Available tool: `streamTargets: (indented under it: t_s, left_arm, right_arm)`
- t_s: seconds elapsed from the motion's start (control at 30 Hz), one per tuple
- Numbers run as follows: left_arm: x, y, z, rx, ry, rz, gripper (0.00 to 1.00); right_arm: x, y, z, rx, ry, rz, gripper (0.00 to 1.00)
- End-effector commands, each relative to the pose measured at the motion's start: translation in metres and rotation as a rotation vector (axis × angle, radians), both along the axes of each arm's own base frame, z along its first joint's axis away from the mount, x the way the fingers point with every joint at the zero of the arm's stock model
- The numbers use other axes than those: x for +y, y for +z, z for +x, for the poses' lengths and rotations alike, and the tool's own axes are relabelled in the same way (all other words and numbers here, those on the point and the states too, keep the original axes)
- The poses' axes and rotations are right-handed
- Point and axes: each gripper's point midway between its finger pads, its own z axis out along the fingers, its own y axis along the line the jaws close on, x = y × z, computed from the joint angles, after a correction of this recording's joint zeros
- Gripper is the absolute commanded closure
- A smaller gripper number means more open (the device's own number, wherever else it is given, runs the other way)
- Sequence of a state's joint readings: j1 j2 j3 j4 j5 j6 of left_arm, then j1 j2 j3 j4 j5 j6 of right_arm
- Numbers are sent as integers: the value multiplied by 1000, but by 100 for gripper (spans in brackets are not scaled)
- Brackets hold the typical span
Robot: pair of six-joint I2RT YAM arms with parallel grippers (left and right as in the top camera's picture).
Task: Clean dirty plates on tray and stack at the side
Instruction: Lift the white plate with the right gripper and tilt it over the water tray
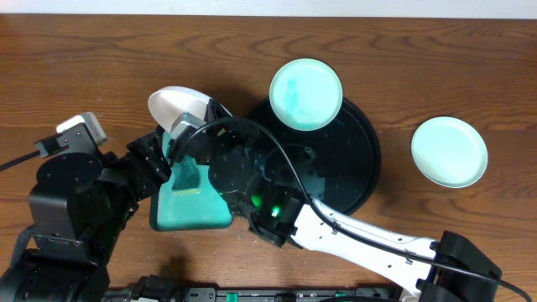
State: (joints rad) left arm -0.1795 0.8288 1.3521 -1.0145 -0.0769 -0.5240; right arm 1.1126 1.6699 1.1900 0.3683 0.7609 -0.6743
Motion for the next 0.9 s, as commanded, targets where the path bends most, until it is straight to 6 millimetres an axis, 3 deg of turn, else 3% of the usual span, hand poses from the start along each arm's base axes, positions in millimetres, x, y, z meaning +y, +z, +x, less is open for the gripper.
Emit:
streamTargets:
  t_s: [0.0,0.87]
  left_arm:
    - [1,5,-1,-12,3,-4,21]
    - [1,5,-1,-12,3,-4,21]
  right_arm:
    - [-6,23,-7,-53,-25,-16,99]
    - [-5,28,-7,-66,-26,5,99]
